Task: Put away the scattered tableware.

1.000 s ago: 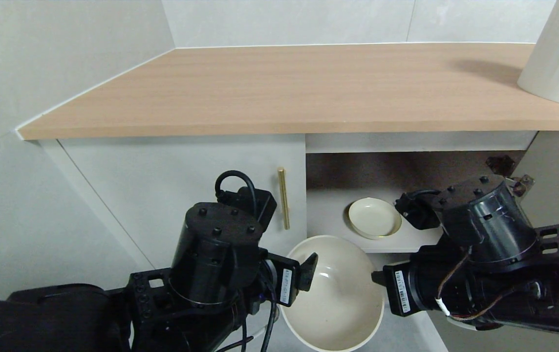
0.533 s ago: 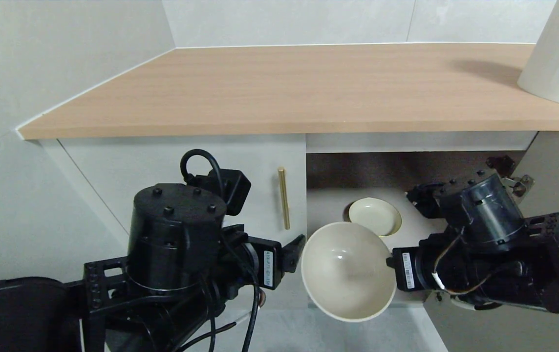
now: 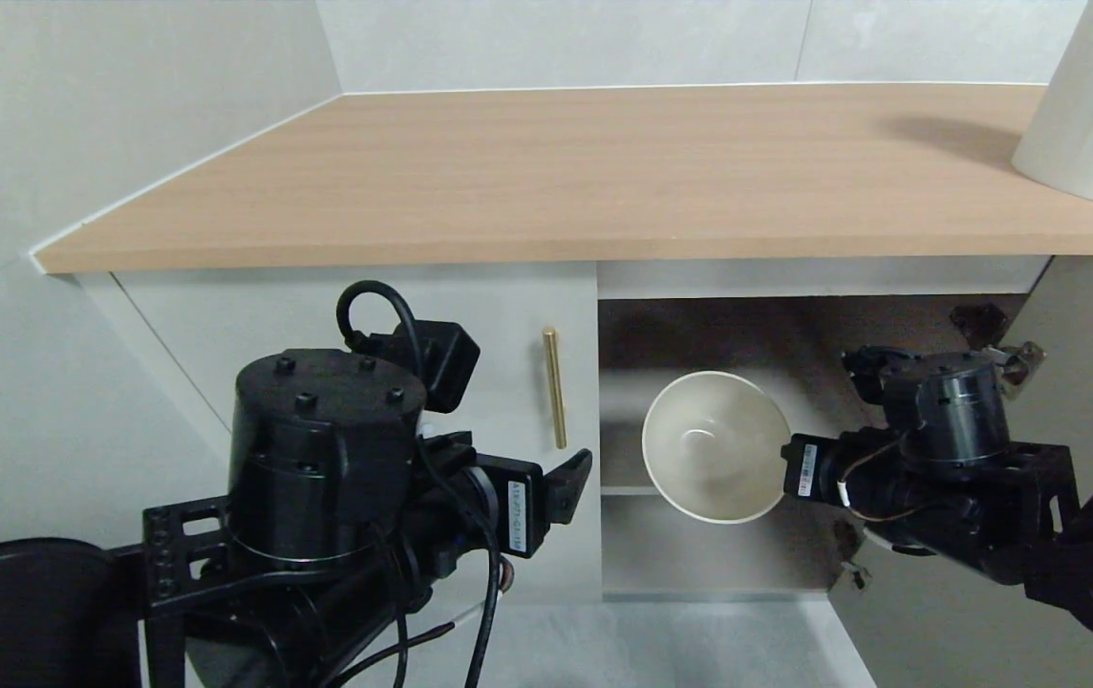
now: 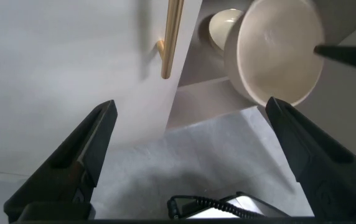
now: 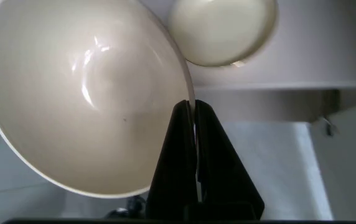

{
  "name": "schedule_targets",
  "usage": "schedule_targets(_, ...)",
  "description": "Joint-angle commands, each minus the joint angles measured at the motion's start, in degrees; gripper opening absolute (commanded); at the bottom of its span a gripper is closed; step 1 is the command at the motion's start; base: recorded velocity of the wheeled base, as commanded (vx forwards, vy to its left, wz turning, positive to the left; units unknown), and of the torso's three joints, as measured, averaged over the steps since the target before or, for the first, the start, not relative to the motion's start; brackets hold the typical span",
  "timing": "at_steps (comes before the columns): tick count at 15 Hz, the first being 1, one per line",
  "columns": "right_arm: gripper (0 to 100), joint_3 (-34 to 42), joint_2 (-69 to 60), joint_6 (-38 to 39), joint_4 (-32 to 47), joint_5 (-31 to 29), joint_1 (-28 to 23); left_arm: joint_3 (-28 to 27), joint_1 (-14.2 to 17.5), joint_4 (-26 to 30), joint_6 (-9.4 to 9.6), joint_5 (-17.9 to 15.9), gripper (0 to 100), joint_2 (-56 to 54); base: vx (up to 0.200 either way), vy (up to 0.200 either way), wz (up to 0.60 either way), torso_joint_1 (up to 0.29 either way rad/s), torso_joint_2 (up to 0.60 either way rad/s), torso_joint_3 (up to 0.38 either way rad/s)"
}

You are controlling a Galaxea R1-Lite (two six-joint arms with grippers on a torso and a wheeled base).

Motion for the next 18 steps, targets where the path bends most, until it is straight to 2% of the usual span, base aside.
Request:
schedule_targets(1,0,-0.3,2.52,0.1,-0.31,-0.5,-1.53,-0.02,-0.02,0.04,-0.01,0.03,100,0.04,0.0,0.0,0.0,0.0,0.0,0.0)
schedule_targets(7,0,-5.57,10.08,0.19,-4.36,-0.94,-8.65,-0.11,-0.02,-0.05,-0.01,0.03,100,0.74,0.0,0.0,0.0,0.0,0.0,0.0)
schedule_targets(10,0,-7.59,14.65,0.8,-7.96,-1.29,-10.05,-0.11,-0.02,-0.05,-0.01,0.12,100,0.74,0.0,0.0,0.0,0.0,0.0,0.0)
schedule_targets(18,0,-14.18,20.01,4.4,-8.22,-2.7,-12.6,-0.02,-0.02,-0.05,-0.09,0.12,100,1.18,0.0,0.0,0.0,0.0,0.0,0.0)
